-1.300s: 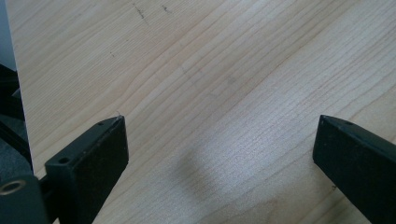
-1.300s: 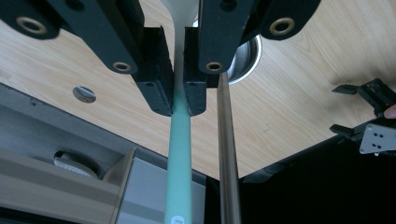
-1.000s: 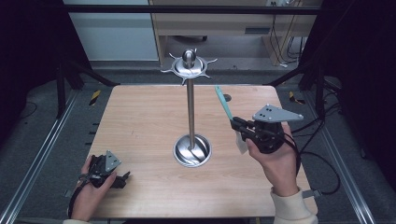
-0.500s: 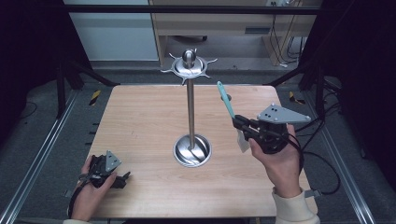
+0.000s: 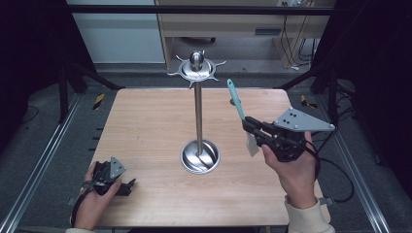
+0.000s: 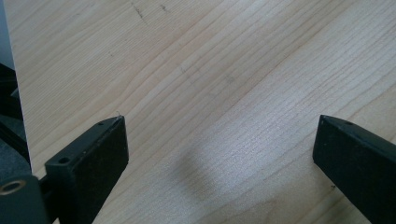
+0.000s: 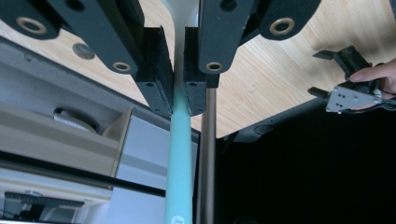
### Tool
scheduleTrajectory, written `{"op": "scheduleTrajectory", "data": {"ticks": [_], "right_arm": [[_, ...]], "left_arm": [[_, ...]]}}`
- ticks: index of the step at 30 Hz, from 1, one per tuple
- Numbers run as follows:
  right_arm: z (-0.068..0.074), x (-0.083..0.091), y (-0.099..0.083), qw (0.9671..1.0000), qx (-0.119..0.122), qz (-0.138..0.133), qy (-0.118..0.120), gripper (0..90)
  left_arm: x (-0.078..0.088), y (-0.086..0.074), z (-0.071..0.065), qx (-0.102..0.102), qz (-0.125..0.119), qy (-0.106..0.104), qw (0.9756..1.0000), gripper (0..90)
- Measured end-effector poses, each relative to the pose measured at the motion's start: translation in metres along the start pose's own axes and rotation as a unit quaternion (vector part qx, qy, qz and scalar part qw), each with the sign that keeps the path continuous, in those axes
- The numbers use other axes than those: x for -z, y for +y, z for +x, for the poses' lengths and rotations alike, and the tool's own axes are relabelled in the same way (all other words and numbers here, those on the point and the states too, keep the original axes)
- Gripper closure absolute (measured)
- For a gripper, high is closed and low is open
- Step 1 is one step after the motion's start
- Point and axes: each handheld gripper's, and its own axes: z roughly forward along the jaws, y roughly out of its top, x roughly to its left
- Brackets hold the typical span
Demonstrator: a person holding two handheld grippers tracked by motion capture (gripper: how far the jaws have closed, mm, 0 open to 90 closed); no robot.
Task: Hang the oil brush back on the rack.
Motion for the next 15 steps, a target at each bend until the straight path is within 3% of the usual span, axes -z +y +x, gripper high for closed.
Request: {"op": "scheduleTrajectory", "data": {"ticks": [15], "right_arm": [[0.0050,-0.0053,0.0043,0.9999,0.006,-0.005,0.010,82.5]], "left_arm": [[-0.0002,-0.0001,-0.0001,-0.001,0.001,0.000,1.0000,3.2]]}}
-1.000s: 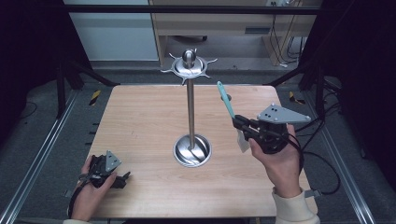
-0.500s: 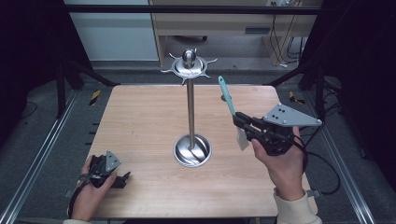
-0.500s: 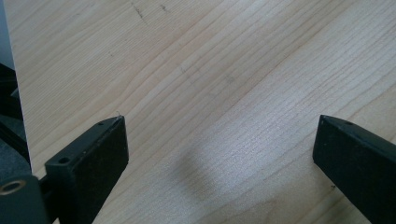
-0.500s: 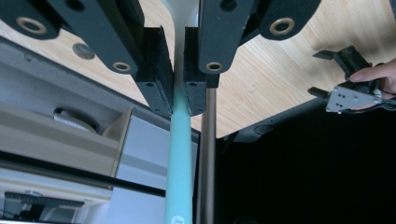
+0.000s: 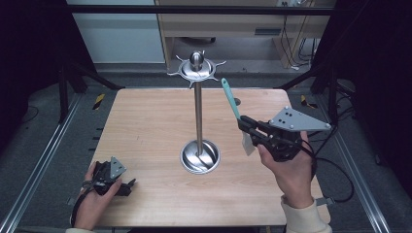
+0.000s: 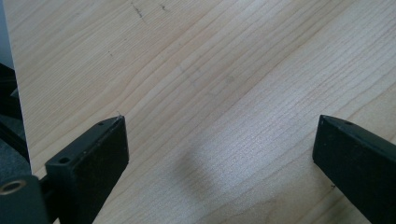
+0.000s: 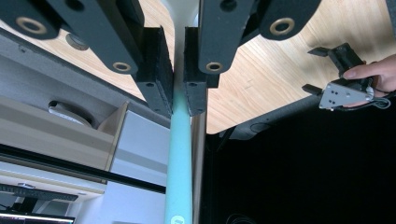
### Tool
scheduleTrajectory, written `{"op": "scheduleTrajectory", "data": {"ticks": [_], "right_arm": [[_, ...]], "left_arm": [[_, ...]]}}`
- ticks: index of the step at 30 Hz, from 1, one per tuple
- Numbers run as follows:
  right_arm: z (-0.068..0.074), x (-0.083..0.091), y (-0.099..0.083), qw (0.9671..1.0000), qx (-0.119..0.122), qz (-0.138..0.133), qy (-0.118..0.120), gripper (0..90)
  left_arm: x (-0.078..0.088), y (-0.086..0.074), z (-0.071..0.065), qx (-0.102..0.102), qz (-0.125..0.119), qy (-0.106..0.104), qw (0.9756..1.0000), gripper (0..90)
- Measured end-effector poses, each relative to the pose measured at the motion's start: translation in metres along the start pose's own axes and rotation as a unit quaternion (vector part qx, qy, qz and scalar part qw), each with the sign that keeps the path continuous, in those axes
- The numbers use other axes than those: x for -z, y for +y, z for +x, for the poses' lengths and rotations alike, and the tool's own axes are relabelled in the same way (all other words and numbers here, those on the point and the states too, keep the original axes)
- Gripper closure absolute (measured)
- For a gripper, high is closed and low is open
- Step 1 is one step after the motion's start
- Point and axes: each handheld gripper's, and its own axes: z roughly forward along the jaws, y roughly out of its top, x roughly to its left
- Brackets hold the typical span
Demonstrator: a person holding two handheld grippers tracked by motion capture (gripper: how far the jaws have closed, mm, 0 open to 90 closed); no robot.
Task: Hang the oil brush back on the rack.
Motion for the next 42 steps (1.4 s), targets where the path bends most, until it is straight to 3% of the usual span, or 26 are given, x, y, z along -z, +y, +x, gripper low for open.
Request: {"op": "scheduleTrajectory", "data": {"ticks": [42], "right_arm": [[0.000,-0.016,0.001,0.9999,-0.009,0.012,0.003,82.4]], "left_arm": [[0.000,0.000,0.000,0.001,0.000,0.001,1.0000,3.2]]}}
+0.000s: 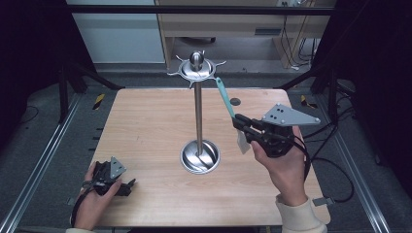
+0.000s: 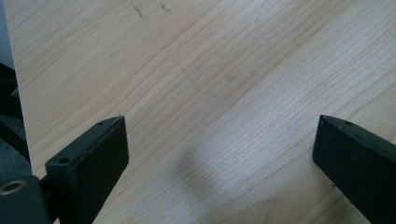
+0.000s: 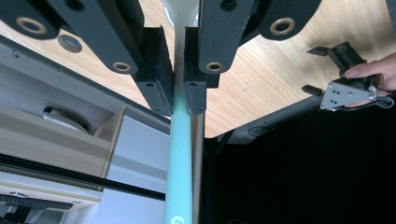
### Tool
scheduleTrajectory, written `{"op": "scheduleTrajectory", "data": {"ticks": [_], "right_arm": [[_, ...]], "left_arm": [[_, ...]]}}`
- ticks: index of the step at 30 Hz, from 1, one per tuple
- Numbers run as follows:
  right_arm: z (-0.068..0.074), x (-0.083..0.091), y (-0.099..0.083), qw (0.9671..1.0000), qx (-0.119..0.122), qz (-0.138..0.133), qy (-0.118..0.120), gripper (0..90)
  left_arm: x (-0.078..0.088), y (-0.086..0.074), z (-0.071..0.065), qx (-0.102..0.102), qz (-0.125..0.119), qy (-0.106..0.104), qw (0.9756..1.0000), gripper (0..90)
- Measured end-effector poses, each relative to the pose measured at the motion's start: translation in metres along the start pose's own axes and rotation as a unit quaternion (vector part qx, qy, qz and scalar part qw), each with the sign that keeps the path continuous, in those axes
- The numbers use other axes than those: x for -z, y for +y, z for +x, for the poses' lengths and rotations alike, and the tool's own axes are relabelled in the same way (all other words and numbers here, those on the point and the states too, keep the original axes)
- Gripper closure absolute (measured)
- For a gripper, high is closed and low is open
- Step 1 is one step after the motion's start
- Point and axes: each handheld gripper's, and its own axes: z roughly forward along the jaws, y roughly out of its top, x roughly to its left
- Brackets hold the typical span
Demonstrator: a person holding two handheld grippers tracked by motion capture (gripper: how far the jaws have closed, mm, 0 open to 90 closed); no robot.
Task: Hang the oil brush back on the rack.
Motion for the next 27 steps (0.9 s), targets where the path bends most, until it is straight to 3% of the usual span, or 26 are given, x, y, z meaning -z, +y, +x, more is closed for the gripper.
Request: {"op": "scheduleTrajectory", "data": {"ticks": [27], "right_arm": [[0.001,-0.011,-0.005,1.0000,-0.002,-0.006,-0.002,82.3]], "left_arm": [[0.000,0.000,0.000,0.001,0.000,-0.001,1.0000,3.2]]}}
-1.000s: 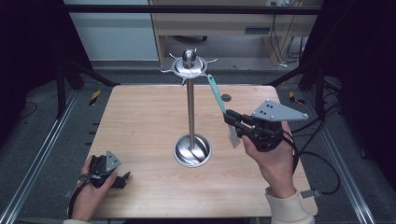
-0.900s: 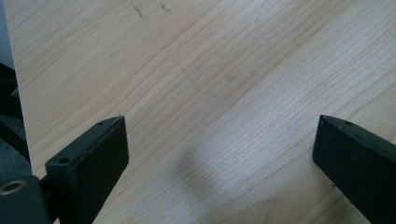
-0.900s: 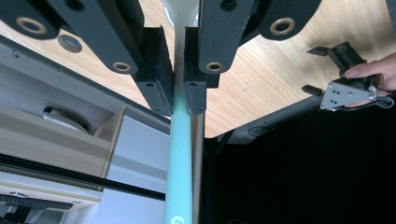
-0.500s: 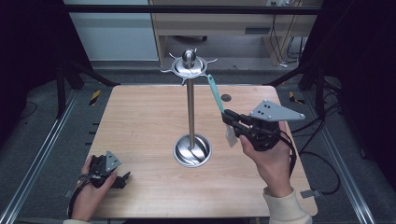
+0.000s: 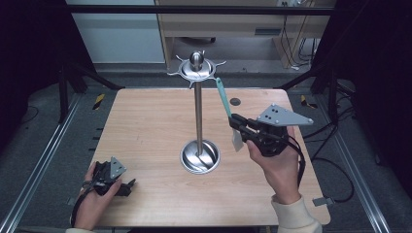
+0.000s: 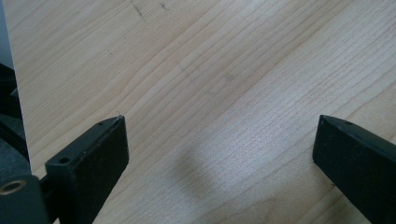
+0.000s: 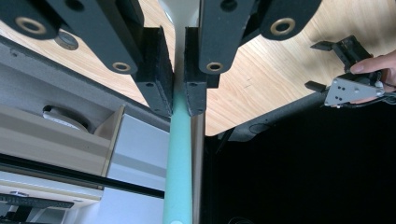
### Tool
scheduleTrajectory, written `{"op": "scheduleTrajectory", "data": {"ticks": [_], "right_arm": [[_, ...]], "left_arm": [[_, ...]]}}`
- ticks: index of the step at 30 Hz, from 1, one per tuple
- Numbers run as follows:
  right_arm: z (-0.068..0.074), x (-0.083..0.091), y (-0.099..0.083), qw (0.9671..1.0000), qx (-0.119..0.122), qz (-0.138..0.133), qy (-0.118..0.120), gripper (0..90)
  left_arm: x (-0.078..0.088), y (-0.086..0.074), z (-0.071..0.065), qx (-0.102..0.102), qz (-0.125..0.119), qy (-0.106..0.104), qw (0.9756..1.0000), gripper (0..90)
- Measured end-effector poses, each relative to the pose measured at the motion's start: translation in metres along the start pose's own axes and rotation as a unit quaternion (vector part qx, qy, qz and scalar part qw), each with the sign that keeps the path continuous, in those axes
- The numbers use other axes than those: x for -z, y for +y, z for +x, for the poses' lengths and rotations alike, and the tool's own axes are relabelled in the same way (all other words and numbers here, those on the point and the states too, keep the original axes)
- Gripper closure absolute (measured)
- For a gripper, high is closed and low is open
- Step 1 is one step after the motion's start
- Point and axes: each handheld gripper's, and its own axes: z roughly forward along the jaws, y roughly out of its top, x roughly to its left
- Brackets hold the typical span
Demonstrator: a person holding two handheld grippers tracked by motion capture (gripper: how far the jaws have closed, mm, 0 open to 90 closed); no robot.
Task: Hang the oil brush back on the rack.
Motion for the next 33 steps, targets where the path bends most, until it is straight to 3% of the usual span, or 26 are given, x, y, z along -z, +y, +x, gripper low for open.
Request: {"op": "scheduleTrajectory", "data": {"ticks": [23,26,28,30,33], "right_arm": [[-0.004,-0.015,-0.004,0.9999,0.004,-0.006,0.010,82.5],[-0.005,-0.017,-0.004,0.9999,0.002,-0.007,0.014,89.4],[-0.005,-0.019,-0.004,0.9998,0.003,-0.009,0.016,88.3],[-0.005,-0.022,-0.004,0.9998,0.018,-0.007,0.010,84.3],[-0.006,-0.023,-0.004,0.9998,0.016,-0.005,0.008,81.1]], "left_arm": [[0.000,-0.001,0.000,0.000,0.002,-0.001,1.0000,3.2],[0.000,-0.001,0.000,0.000,0.002,-0.001,1.0000,3.2],[0.000,-0.001,0.000,0.001,0.001,0.000,1.0000,3.2],[0.000,-0.001,0.000,0.002,0.001,0.000,1.0000,3.2],[0.000,-0.001,0.001,0.002,0.001,0.000,1.0000,3.2]]}}
